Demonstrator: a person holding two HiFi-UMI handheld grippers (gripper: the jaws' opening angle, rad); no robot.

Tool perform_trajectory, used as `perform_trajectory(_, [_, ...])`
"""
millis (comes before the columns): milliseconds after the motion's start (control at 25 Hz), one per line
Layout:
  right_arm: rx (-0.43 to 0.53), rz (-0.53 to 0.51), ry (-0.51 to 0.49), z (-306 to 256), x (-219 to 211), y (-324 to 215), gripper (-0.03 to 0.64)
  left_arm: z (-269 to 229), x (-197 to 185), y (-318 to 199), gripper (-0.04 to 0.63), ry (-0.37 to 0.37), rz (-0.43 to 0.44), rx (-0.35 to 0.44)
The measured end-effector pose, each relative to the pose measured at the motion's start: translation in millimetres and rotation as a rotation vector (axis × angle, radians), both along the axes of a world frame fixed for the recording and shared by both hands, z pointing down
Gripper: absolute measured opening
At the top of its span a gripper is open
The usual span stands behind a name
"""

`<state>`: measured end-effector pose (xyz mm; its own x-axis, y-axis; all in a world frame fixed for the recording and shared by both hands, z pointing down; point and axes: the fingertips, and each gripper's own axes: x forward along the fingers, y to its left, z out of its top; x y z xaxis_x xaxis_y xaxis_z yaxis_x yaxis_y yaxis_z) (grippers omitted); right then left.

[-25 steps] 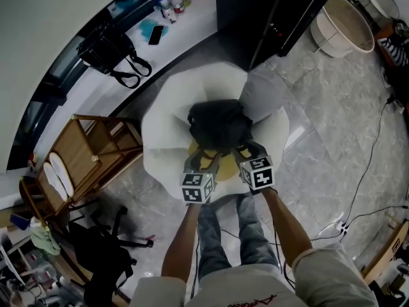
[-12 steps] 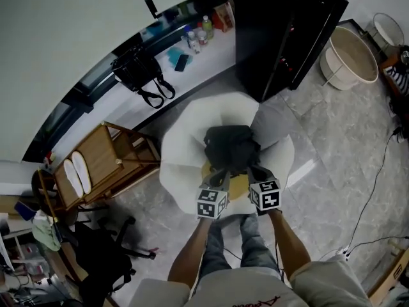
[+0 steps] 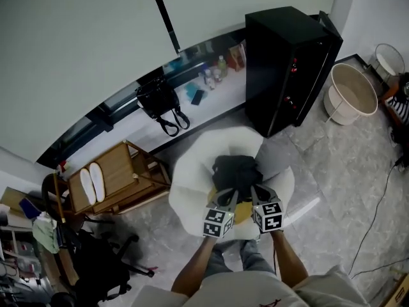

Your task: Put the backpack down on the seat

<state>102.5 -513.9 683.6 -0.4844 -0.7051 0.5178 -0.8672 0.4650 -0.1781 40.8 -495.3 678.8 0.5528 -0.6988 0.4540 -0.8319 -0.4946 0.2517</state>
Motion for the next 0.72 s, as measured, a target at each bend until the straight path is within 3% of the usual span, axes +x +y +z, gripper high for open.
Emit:
perform_trajectory(400, [0.281, -0.069, -0.031, -139, 10, 21, 0.027, -124, 27, 6, 0.031, 0.051, -0.033, 0.235])
perform_trajectory(600, [0.311, -0.065, -0.054, -155, 22, 44, 0.027, -153, 35, 24, 0.031, 0.072, -0.052, 0.305])
perform_trajectory(720, [0.297, -0.076, -0.072, -151, 25, 62, 0.026, -152, 43, 41, 0.031, 0.068, -0.05, 0.301])
